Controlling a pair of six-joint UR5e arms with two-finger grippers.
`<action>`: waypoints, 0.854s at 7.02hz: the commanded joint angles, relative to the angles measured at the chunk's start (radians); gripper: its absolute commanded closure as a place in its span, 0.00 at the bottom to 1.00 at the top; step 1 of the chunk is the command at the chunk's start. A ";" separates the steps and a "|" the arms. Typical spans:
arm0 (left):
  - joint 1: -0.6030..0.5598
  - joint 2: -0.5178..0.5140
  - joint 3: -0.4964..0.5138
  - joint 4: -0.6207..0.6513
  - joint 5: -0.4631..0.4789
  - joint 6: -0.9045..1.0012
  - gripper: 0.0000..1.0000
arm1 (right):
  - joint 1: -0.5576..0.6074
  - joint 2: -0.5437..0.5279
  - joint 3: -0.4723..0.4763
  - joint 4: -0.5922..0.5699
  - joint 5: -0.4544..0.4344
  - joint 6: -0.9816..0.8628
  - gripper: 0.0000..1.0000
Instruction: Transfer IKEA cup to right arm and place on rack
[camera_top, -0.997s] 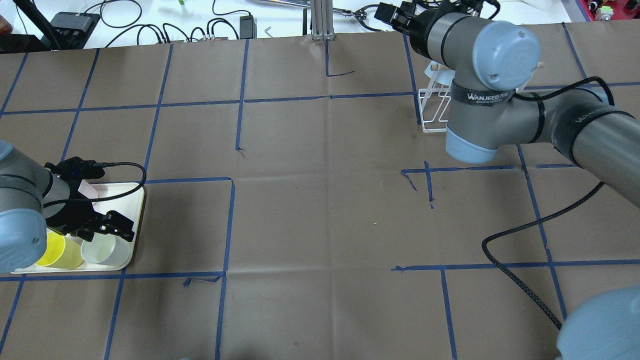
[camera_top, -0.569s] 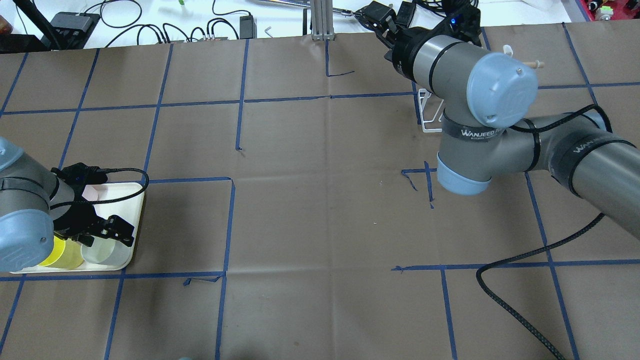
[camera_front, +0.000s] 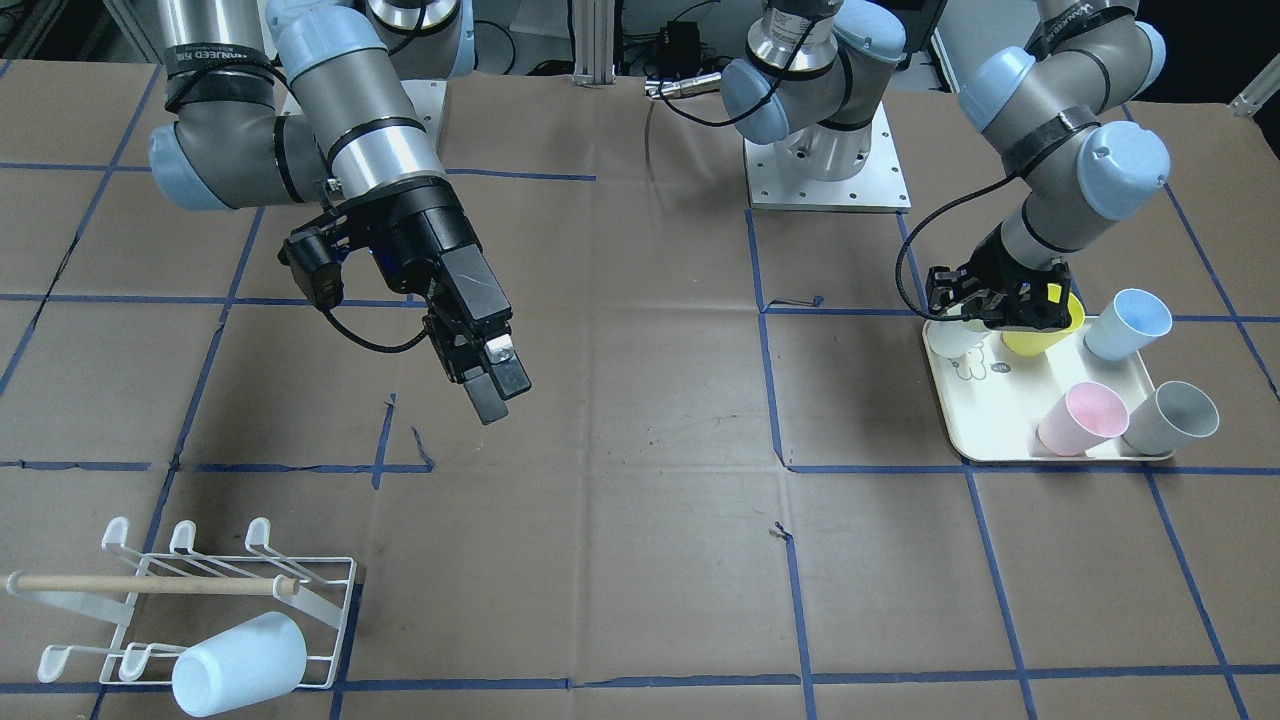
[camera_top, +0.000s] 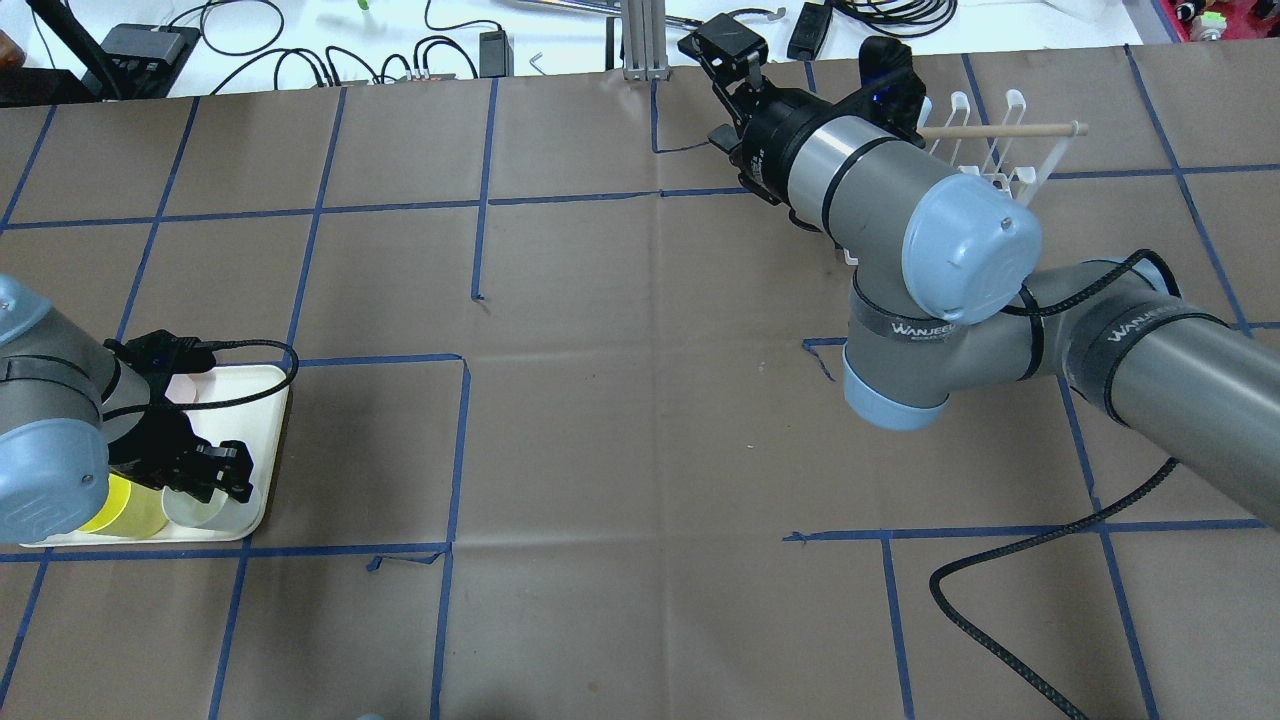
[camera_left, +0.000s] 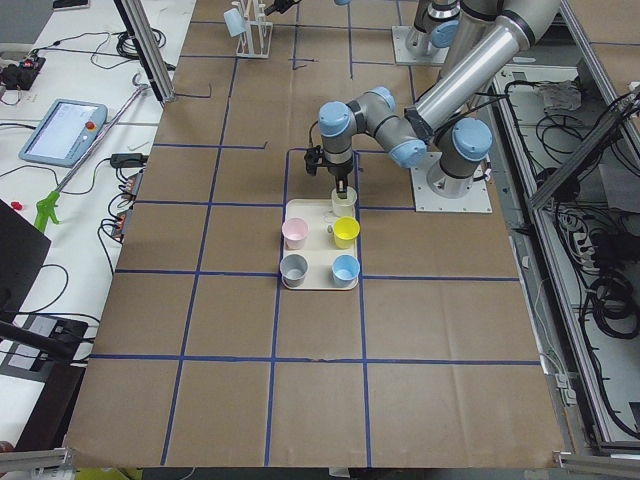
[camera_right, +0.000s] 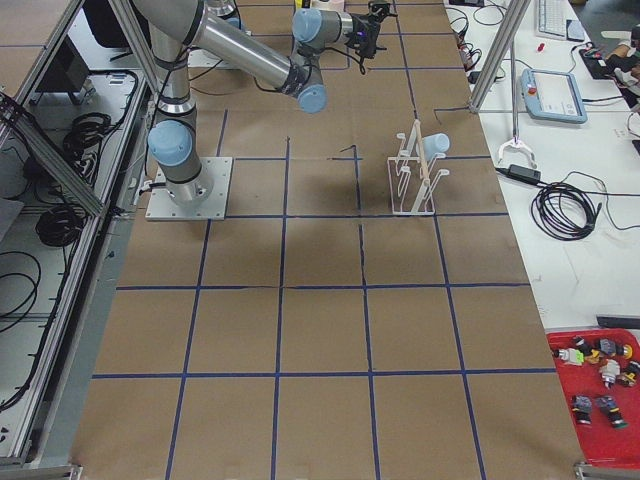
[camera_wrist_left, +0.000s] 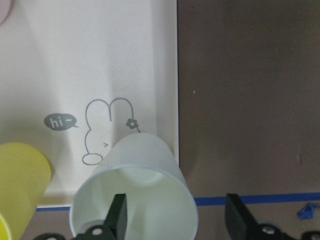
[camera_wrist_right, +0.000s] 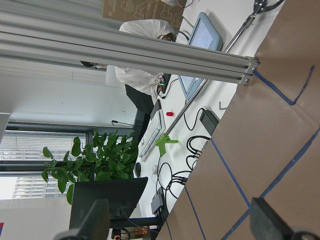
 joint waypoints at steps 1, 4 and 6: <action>0.000 0.001 0.001 -0.001 0.000 -0.002 1.00 | 0.001 -0.001 -0.002 -0.004 -0.005 0.040 0.00; -0.001 0.049 0.027 0.000 0.006 -0.004 1.00 | 0.001 0.004 -0.004 0.011 -0.009 0.025 0.00; -0.012 0.120 0.188 -0.198 -0.005 -0.025 1.00 | 0.001 0.007 -0.002 0.011 -0.009 0.025 0.00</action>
